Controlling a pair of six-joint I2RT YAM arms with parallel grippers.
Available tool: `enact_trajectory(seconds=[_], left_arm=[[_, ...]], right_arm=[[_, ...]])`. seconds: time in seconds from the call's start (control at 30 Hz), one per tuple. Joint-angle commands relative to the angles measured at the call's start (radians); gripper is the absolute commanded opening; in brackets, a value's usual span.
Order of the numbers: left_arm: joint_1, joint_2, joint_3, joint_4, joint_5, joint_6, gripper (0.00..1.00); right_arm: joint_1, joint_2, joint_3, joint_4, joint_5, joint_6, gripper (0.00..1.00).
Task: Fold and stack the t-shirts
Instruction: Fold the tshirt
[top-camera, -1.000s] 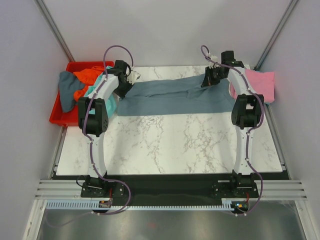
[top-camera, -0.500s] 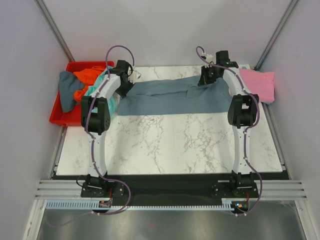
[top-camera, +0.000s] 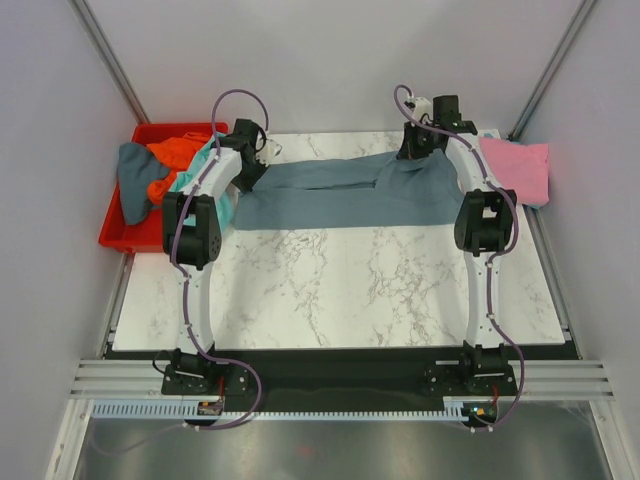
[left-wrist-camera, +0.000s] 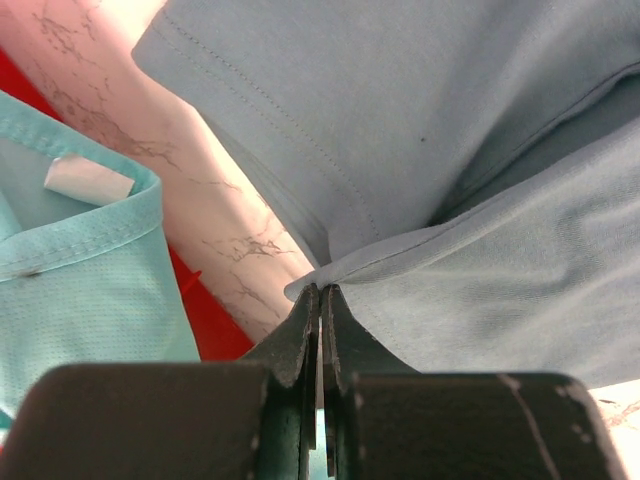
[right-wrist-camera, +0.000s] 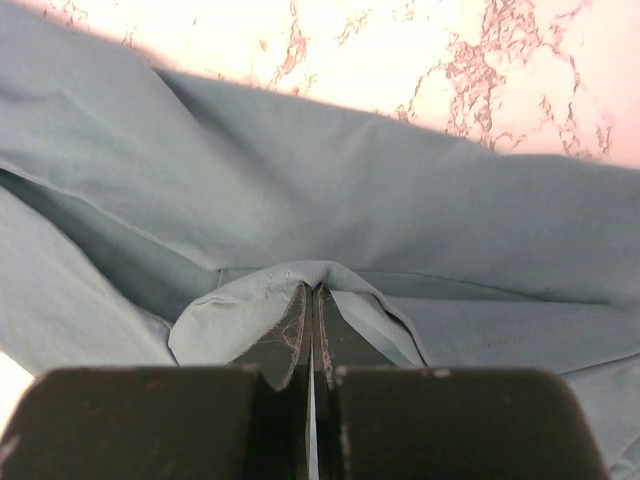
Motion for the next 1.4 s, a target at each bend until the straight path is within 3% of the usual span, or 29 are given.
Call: enact_trajectory(seconds=[0.0, 0.9, 0.97, 1.03, 1.1, 1.37], left_arm=[[-0.001, 0.007, 0.05, 0.036, -0.047, -0.034, 0.02], [-0.01, 0.05, 0.053, 0.093, -0.171, -0.066, 0.02], [-0.01, 0.047, 0.051, 0.102, -0.199, -0.076, 0.02], [-0.01, 0.033, 0.048, 0.107, -0.21, -0.083, 0.35], [-0.01, 0.01, 0.039, 0.116, -0.22, -0.097, 0.58], [-0.057, -0.152, 0.004, 0.104, -0.175, -0.158, 0.76]], right_arm=[[0.005, 0.021, 0.054, 0.052, 0.014, 0.021, 0.0], [0.058, 0.134, 0.155, 0.19, 0.1, 0.082, 0.0], [0.064, 0.137, 0.153, 0.192, 0.129, 0.09, 0.22], [0.066, 0.131, 0.153, 0.192, 0.142, 0.098, 0.52], [0.065, 0.101, 0.153, 0.19, 0.157, 0.095, 0.6], [-0.003, -0.064, 0.032, 0.166, 0.162, 0.139, 0.67]])
